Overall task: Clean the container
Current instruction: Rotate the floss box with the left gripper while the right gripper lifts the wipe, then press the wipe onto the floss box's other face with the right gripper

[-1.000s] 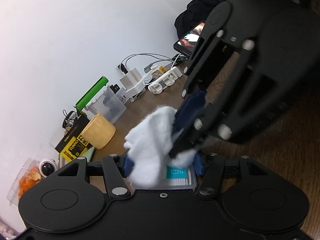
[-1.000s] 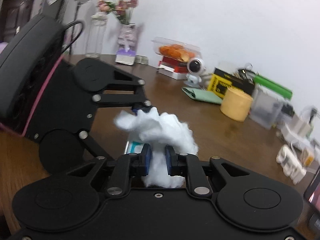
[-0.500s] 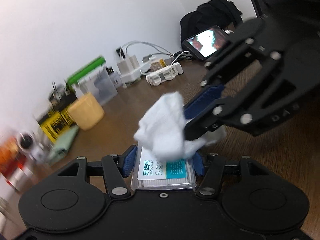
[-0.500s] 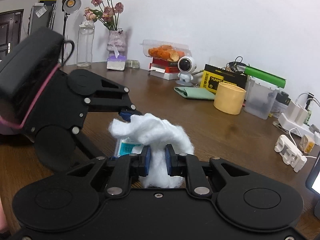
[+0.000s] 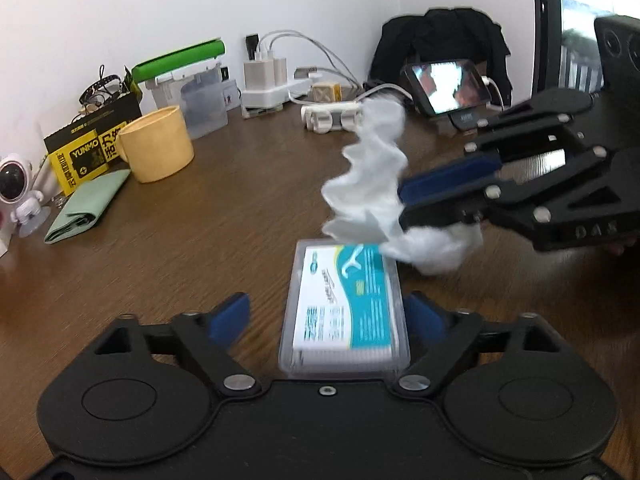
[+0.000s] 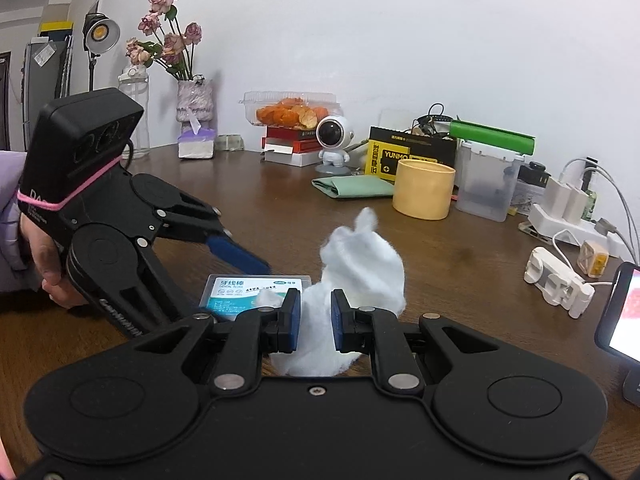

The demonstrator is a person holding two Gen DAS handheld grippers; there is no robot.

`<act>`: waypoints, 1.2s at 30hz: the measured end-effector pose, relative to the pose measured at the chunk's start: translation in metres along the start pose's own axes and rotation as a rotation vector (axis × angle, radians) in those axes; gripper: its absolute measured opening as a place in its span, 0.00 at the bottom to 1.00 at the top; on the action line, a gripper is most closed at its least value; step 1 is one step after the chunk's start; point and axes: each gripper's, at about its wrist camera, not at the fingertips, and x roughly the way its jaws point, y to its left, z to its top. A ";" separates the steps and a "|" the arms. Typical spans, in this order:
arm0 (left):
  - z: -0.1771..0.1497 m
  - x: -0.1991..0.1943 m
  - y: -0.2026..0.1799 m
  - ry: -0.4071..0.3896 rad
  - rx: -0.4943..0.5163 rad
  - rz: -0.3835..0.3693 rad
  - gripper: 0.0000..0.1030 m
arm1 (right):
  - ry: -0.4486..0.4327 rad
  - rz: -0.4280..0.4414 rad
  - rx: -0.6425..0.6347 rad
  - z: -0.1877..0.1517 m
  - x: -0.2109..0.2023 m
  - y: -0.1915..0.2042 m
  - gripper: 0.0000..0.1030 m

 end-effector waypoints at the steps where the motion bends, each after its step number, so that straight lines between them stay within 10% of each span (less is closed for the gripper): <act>1: -0.002 -0.003 -0.002 -0.002 0.002 0.000 0.84 | -0.003 0.001 0.000 0.000 0.000 0.000 0.17; 9: 0.000 0.002 0.001 -0.033 -0.033 -0.003 0.55 | -0.014 0.047 -0.039 0.001 -0.007 0.002 0.17; 14: -0.006 -0.008 -0.027 -0.070 0.171 0.119 0.55 | -0.028 0.070 -0.145 0.026 -0.029 -0.024 0.66; 16: -0.009 -0.010 -0.038 -0.080 0.259 0.170 0.55 | 0.011 0.146 -0.226 0.034 -0.021 -0.041 0.67; 30: -0.021 -0.015 -0.043 -0.099 0.321 0.275 0.55 | 0.244 0.307 -0.137 0.017 0.066 -0.060 0.43; 32: -0.022 -0.014 -0.046 -0.107 0.342 0.289 0.55 | 0.242 0.319 -0.077 0.013 0.061 -0.061 0.18; 36: -0.021 -0.009 -0.052 -0.123 0.373 0.306 0.55 | 0.244 0.225 -0.041 0.010 0.045 -0.051 0.05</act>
